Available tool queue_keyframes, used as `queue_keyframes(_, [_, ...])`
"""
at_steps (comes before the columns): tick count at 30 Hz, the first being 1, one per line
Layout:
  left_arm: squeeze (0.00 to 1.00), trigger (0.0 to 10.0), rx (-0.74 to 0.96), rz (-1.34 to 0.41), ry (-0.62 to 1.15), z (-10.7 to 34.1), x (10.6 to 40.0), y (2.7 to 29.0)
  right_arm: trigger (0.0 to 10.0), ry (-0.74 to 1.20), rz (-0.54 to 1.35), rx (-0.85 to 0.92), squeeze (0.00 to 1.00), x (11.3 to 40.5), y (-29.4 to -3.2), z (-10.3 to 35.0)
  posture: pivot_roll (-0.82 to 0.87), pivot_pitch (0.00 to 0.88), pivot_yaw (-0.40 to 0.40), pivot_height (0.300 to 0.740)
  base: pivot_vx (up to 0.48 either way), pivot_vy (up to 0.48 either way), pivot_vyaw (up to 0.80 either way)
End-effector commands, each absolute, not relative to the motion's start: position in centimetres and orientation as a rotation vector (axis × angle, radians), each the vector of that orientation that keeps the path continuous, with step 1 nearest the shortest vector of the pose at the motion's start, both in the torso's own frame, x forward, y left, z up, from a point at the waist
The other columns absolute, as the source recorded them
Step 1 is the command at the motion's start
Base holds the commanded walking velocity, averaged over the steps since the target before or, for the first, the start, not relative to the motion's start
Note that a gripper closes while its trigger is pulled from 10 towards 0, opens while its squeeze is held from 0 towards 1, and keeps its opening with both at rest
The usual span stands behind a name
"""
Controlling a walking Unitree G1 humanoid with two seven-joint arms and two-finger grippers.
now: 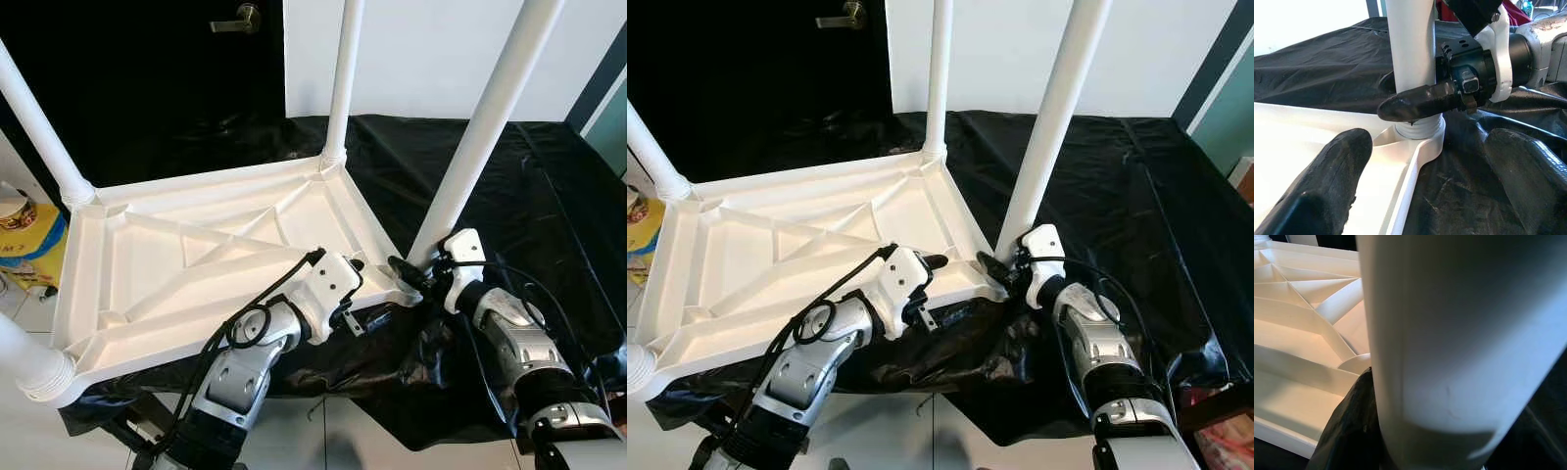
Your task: Building children table
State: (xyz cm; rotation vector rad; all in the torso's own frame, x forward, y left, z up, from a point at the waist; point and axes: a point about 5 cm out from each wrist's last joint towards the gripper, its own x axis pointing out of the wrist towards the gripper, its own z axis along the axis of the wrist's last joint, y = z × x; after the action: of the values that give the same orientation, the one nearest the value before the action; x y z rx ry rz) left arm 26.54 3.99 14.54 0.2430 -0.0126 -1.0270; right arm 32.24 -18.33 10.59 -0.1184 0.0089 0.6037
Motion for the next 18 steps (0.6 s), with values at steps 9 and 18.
queue_keyframes(9, [0.0,10.0,0.25,-0.98,-0.025,14.5,26.4,4.1,10.0,0.086,0.537,-0.129,0.0,31.7,-18.7,9.0,-0.04,0.0,-0.058,0.74,0.0,0.0,0.0])
queue_keyframes(18, [0.0,10.0,0.25,-0.99,-0.018,14.4,26.2,4.1,10.0,0.089,0.299,-0.042,0.0,31.5,-18.1,8.1,-0.04,0.0,-0.049,0.74,0.0,0.0,0.0])
